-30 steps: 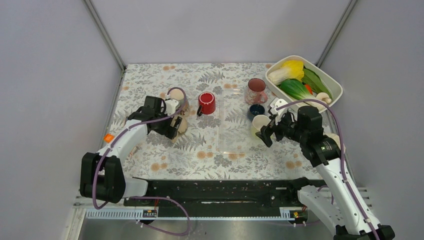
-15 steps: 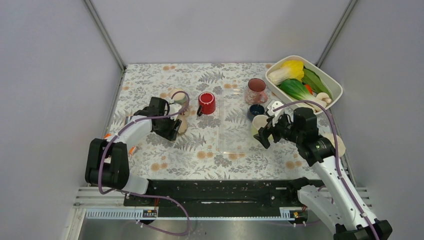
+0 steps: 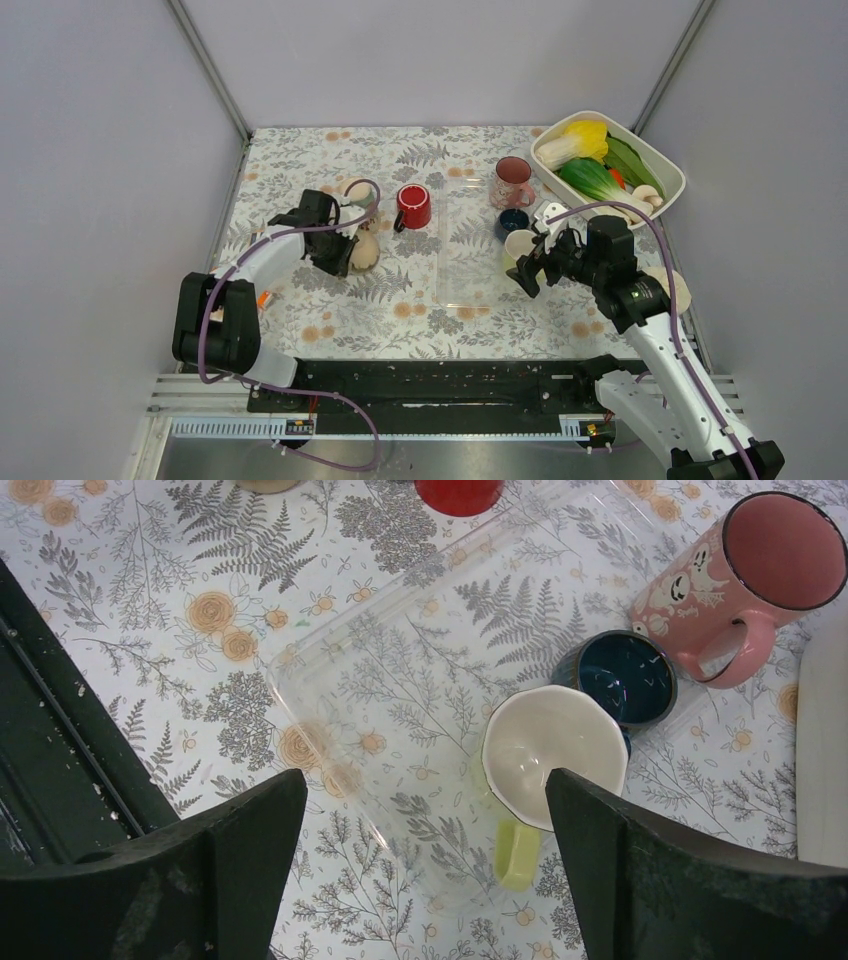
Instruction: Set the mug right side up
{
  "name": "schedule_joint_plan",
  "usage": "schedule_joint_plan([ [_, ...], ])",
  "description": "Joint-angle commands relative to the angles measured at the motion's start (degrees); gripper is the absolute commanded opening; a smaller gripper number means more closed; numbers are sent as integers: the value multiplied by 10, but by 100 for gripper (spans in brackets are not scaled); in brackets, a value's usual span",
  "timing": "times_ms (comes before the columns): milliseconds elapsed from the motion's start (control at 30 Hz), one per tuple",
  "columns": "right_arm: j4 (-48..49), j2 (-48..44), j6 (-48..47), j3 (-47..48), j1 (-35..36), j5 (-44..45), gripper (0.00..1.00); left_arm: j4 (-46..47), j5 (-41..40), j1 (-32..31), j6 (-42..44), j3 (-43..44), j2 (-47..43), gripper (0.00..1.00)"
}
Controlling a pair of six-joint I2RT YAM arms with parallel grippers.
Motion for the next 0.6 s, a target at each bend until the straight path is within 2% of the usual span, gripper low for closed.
schedule_joint_plan([
  [0, 13, -7, 5, 9, 5, -35, 100, -36, 52, -1, 16, 53, -20, 0],
  [133, 9, -1, 24, 21, 5, -97, 99, -84, 118, -1, 22, 93, -26, 0],
  [267, 63, 13, 137, 30, 5, -112, 100, -122, 189, 0, 20, 142, -21, 0],
  [367, 105, 21, 181, 28, 5, -155, 99, -143, 251, 3, 12, 175, -5, 0],
  [433, 148, 27, 214, 23, 5, -197, 99, -148, 285, 4, 2, 194, 7, 0],
  [567, 312, 61, 368, 9, 6, -269, 95, -152, 383, 17, -27, 241, 28, 0],
])
